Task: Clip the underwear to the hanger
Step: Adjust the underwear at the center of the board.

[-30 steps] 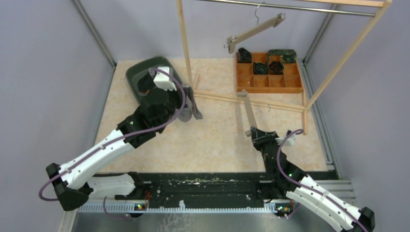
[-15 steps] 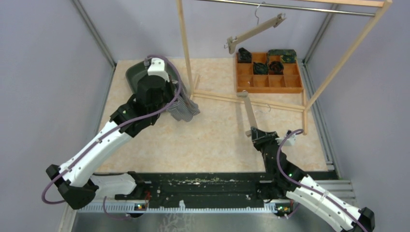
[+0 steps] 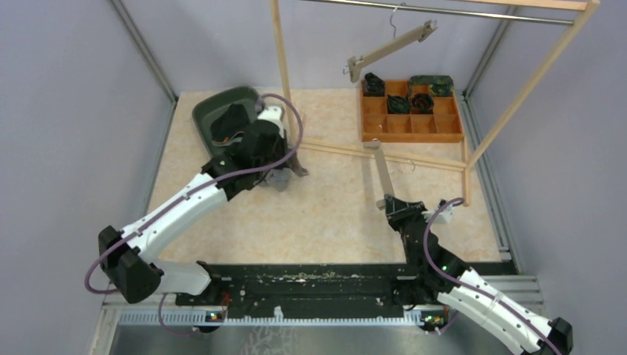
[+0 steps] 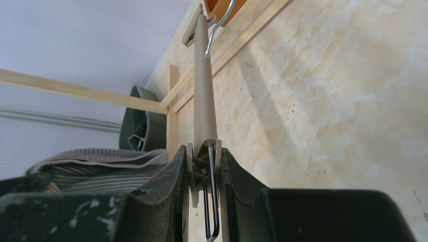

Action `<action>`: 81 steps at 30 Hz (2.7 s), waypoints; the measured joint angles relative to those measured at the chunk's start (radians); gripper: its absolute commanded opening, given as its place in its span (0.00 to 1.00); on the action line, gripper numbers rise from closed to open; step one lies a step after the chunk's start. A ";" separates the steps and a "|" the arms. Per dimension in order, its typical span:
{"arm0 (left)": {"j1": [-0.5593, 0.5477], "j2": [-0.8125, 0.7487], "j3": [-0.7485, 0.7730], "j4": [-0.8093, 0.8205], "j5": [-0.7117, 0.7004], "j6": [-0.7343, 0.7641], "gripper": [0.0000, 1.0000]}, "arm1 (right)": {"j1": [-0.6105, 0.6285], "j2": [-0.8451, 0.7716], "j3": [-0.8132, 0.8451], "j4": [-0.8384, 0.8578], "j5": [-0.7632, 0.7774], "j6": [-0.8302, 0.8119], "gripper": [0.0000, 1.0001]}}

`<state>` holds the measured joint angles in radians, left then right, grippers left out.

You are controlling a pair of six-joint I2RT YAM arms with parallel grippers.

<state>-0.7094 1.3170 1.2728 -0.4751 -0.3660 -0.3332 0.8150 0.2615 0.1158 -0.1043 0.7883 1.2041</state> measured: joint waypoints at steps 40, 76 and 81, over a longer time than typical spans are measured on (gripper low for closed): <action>-0.269 0.147 -0.546 0.669 0.399 -0.298 0.71 | 0.000 -0.211 0.036 -0.254 0.124 -0.052 0.00; -0.434 -0.006 -0.688 0.617 0.056 -0.176 0.67 | 0.000 0.094 -0.108 0.475 -0.246 -0.282 0.00; -0.548 0.069 -0.646 0.601 -0.088 -0.133 0.67 | 0.000 0.192 -0.108 0.565 -0.264 -0.285 0.00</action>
<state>-1.2575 1.3861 0.6270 0.1261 -0.4541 -0.4664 0.8146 0.4538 0.0074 0.4603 0.5243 0.9188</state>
